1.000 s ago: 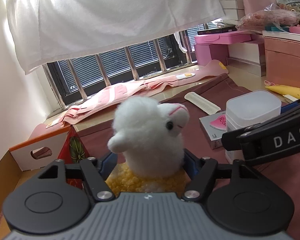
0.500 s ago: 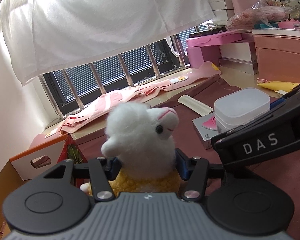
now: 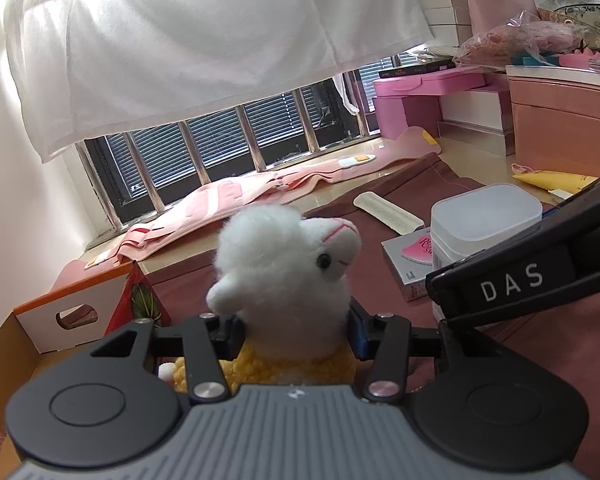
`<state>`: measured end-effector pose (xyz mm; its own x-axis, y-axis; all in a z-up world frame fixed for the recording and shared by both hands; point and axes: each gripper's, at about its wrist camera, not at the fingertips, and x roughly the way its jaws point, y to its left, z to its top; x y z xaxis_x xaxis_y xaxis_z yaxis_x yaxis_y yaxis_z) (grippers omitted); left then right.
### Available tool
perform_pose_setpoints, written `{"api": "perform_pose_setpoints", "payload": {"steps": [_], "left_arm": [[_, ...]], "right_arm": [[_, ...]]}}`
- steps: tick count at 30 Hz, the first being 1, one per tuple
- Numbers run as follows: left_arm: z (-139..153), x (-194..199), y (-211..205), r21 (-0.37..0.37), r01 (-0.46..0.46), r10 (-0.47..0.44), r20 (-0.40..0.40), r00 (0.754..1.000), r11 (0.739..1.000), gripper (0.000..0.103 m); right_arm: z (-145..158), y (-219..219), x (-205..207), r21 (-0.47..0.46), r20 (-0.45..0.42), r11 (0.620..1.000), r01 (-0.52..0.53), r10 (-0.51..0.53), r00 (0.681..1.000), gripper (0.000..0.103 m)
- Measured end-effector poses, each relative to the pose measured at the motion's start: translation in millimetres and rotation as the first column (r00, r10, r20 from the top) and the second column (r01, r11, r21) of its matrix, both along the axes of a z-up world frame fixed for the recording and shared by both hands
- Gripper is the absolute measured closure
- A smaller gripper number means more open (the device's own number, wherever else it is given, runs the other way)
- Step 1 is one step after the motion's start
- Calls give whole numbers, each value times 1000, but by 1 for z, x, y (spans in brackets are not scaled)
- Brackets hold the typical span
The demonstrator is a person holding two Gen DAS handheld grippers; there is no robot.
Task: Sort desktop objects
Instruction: 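Lift the alpaca with left gripper while right gripper lifts the container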
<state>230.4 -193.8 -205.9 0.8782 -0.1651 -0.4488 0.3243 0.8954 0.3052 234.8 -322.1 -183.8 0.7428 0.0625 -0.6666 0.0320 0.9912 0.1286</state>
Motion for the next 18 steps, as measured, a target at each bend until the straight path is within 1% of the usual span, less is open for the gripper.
{"api": "perform_pose_setpoints", "payload": {"steps": [5,11,18], "left_arm": [[2,-1,0,1,-12,12,22,1000,1000,58],[9,-2,0,-4,-2,2,41,999,1000,58],[30,-1,4,-50,-15,16,19,1000,999,58]], "right_arm": [[2,-2,-1,4,1,1000,-7,7,1000,36],[7,-6,-2,4,9,1000,-17,17,1000,36],[24,-10,-1,2,25,999,-35,35,999,36]]}}
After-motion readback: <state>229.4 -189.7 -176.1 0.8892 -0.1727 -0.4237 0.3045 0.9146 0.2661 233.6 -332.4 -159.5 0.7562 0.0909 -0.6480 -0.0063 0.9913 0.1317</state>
